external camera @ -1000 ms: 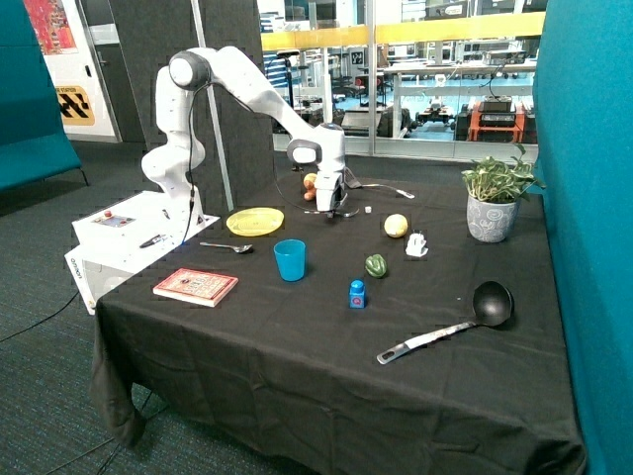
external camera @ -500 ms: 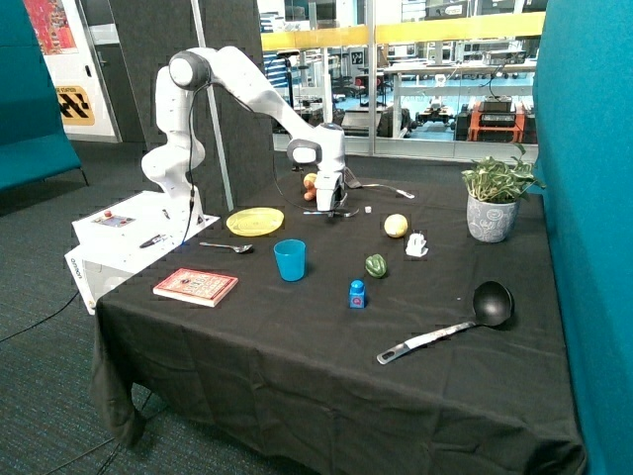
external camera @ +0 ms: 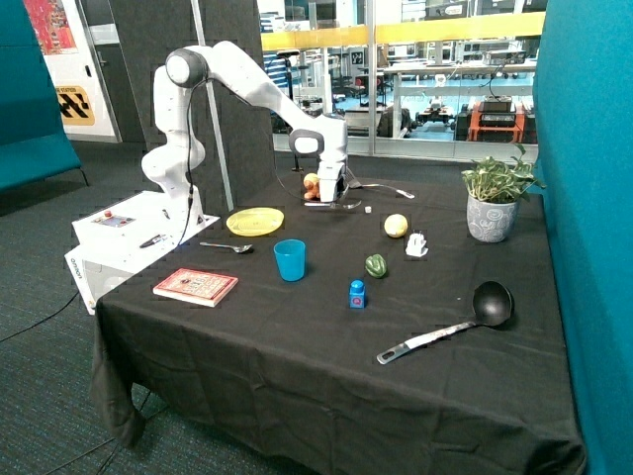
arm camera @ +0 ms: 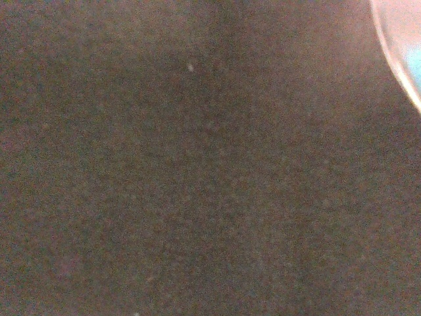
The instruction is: Set the table
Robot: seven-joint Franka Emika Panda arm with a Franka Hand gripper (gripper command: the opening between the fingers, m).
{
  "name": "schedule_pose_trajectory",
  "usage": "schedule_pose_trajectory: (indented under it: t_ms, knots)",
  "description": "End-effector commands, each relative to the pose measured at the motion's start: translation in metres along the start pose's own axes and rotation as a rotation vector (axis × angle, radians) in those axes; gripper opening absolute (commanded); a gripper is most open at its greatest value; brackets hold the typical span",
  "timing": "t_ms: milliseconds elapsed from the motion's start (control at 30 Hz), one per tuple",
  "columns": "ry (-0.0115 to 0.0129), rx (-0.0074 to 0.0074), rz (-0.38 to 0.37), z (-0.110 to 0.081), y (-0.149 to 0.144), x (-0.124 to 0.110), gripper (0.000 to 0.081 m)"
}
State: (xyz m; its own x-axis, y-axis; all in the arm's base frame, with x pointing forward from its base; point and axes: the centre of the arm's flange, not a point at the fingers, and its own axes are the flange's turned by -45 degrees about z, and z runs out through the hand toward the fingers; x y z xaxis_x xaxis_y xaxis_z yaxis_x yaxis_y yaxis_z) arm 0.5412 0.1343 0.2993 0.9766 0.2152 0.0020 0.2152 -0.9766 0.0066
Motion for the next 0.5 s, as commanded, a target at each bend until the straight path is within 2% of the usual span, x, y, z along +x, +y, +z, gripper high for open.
schedule_pose_trajectory:
  t_ms: [0,367,467]
  knots:
    - [-0.0019,0.0067,-0.018,-0.024,0.003,0.002,0.0]
    - [-0.0019,0.0067,-0.019,-0.041,0.014,-0.012,0.0]
    - [-0.0019,0.0067,-0.021,-0.048,0.023,-0.023,0.0]
